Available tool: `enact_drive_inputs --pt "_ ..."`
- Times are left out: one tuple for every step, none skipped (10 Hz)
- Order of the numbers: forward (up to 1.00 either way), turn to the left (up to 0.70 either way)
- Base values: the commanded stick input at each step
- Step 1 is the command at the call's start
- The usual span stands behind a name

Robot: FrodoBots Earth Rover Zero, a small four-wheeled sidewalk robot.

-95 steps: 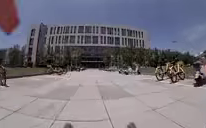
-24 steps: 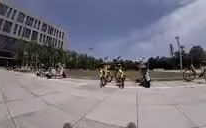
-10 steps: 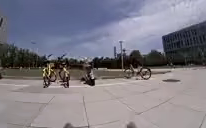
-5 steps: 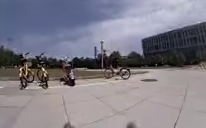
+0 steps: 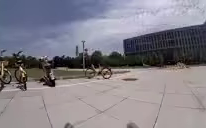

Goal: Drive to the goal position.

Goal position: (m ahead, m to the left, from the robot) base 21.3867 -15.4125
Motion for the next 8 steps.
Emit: enact_drive_inputs --pt "0.0 -0.45" --pt "0.0 -0.45" --pt "0.0 -0.45" --pt "0.0 -0.45" --pt "0.0 -0.45" --pt "0.0 -0.45" --pt "0.0 -0.45" --pt "0.0 -0.45"
